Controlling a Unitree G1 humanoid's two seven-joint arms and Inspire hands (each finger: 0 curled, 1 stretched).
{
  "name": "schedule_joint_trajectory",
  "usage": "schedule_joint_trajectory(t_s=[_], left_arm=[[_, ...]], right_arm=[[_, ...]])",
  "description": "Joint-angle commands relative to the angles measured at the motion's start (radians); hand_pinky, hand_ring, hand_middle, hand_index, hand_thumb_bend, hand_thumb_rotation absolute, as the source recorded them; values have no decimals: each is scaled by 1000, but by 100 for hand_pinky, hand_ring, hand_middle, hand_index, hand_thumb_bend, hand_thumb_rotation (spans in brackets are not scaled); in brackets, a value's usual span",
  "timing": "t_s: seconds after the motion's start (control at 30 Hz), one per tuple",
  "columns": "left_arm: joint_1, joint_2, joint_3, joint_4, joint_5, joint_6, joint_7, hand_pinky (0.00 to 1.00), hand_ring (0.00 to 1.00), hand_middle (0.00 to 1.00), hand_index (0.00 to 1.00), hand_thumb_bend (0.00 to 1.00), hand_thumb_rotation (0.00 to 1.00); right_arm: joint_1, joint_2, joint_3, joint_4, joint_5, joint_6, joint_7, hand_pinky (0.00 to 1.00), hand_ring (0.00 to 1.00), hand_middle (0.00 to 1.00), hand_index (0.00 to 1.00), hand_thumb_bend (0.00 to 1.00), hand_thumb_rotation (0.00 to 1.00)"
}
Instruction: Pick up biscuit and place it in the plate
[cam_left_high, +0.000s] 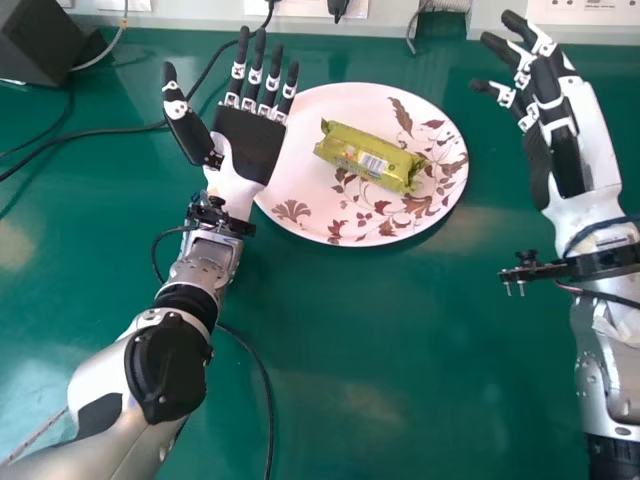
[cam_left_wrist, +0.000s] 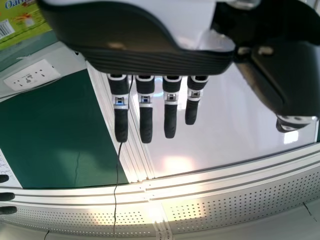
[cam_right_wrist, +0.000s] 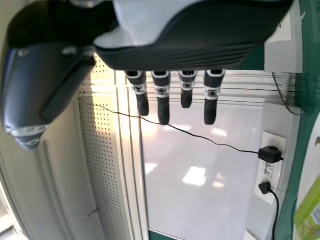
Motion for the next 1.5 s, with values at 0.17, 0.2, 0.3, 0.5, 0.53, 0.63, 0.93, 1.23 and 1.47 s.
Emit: schedule_joint_trajectory(t_s=[0.17,0.2,0.3,0.5,0.53,0.63,0.93,1.23,1.47], left_arm=[[18,10,9,-1,-1,-22,7,70,78,86,93,87,43],[19,10,7,-2,1,-30,9,70,78,86,94,86,42],[21,14,6,-2,3,-36,17,72,79,87,94,90,43],[26,20,7,-4,0,-45,11,78,79,87,94,93,46],[27,21,8,-4,-1,-46,8,78,79,87,94,92,45],[30,24,7,-5,1,-58,7,77,78,86,94,91,45],[39,36,11,-8,-3,-67,10,73,78,86,91,97,46],[41,41,7,-8,1,-83,20,76,78,86,90,99,53],[45,40,-2,-10,13,-104,41,80,79,85,87,100,56]], right_arm=[[0,28,-17,18,92,-1,35,91,87,92,98,100,67],[0,31,-19,22,110,0,45,93,87,92,99,100,66],[0,41,-25,28,159,6,66,92,88,92,98,100,67],[-10,59,-38,42,233,15,102,94,89,92,95,100,68],[-11,63,-39,44,246,17,107,95,90,92,96,99,68],[-16,73,-46,57,279,15,127,94,90,92,95,99,69],[-28,102,-75,103,360,21,176,96,92,92,91,98,72],[-49,135,-117,170,427,-7,242,100,95,92,89,99,75],[-41,167,-137,176,429,-31,234,100,95,92,89,100,75]])
